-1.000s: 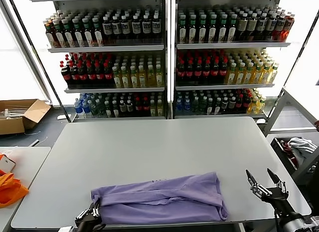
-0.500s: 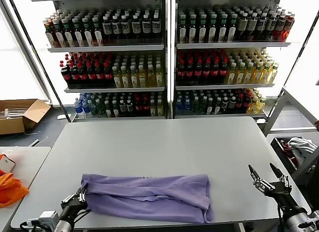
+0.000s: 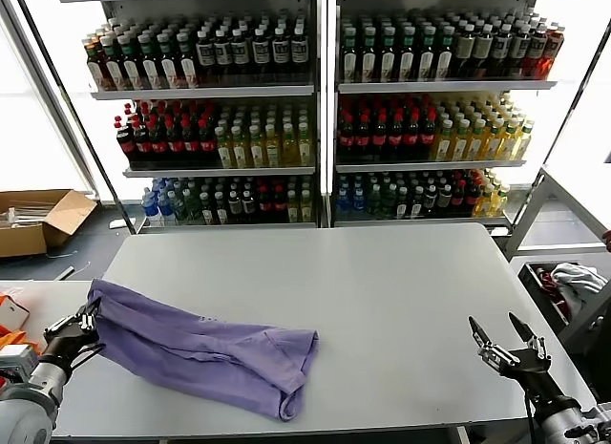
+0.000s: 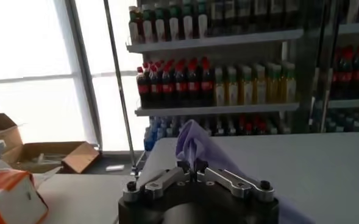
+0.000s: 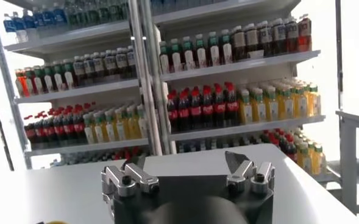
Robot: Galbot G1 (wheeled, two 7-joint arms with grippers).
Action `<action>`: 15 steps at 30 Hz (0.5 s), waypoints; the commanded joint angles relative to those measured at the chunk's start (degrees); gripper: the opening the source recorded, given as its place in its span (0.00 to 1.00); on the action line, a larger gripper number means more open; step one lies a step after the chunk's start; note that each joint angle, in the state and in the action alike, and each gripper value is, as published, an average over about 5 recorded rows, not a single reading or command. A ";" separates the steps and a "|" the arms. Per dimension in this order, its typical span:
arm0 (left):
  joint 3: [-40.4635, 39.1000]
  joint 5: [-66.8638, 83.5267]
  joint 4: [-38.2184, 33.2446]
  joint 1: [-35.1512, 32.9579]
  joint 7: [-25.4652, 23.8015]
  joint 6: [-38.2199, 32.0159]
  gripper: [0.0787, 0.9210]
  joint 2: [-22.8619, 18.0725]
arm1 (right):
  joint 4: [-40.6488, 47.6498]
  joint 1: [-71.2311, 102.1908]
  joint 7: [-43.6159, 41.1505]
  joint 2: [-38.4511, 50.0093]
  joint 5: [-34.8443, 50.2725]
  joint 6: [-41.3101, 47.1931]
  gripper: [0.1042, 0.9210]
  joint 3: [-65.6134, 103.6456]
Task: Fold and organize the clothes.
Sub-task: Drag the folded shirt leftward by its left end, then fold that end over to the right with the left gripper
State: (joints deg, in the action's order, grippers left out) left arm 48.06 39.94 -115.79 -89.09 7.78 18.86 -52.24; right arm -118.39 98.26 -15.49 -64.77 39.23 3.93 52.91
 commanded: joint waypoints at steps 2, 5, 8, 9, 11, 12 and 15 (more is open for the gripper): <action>-27.64 -1.44 -12.41 2.59 2.37 -0.96 0.04 -4.97 | -0.35 0.53 -0.01 0.11 -0.20 0.21 0.88 0.11; -34.27 0.09 -10.19 5.15 2.98 -2.03 0.04 -5.56 | -0.66 0.85 -0.03 -0.05 -0.39 0.30 0.88 0.06; -39.15 1.69 -6.61 8.97 3.29 -2.28 0.04 -7.04 | -0.79 1.18 -0.03 -0.48 -0.57 0.34 0.88 -0.24; -40.35 1.75 -5.33 10.07 3.26 -2.32 0.04 -7.66 | -0.76 1.31 -0.04 -0.63 -0.68 0.32 0.88 -0.35; -42.22 1.60 -3.05 11.71 3.35 -2.34 0.04 -9.18 | -0.70 1.69 -0.06 -0.90 -0.90 0.25 0.88 -0.42; -42.81 1.55 -2.44 12.09 3.36 -2.30 0.04 -9.81 | -0.69 1.87 -0.08 -0.98 -0.97 0.22 0.88 -0.37; -43.91 1.72 -2.06 12.53 3.85 -1.95 0.04 -11.63 | -0.74 2.44 -0.10 -1.15 -1.00 0.18 0.88 0.05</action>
State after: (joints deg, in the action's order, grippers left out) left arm 20.58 40.41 -121.12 -82.75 10.42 17.37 -58.33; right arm -118.93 100.15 -15.52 -65.71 38.43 4.17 52.86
